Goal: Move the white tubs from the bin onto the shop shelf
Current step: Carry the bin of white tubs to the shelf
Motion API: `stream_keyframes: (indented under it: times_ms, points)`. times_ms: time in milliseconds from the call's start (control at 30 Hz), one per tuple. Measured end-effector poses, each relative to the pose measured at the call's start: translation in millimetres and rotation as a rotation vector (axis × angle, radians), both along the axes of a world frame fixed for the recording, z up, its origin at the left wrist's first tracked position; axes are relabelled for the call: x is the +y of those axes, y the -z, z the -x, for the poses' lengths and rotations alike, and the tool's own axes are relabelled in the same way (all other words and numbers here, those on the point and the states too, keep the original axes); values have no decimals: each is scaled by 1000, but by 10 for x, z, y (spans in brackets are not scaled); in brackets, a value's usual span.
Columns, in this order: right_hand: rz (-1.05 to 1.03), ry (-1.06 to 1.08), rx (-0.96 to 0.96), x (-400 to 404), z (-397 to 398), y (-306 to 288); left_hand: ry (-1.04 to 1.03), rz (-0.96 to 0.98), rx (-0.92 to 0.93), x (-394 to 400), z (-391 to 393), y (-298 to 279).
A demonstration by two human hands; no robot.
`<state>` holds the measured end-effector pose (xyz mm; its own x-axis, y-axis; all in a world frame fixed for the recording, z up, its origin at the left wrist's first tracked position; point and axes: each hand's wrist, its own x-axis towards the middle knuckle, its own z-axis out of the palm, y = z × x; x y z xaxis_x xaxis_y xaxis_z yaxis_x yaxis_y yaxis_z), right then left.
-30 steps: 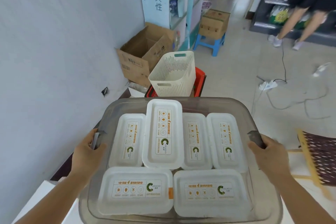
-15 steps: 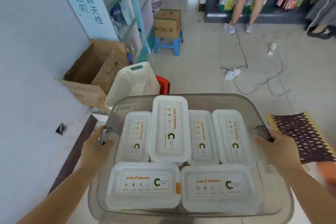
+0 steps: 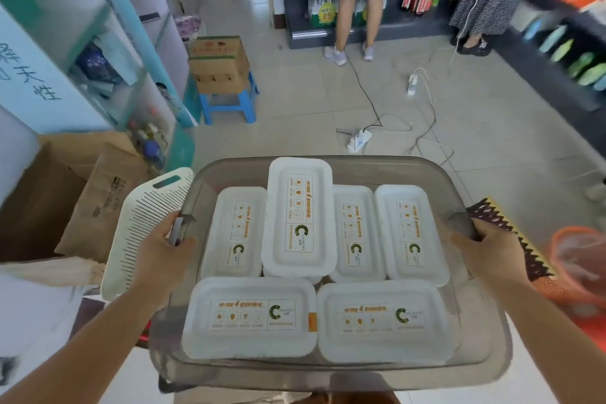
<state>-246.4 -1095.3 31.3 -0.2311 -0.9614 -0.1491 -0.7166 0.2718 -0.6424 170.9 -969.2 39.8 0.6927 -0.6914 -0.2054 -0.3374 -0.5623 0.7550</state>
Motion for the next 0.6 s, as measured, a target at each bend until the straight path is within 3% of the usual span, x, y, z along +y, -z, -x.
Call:
stream_keyframes:
  times_ms: [600]
  points:
    - [-46,-67,-19,-3010,-38,-111,-183,-49,28,-2638,197,-67]
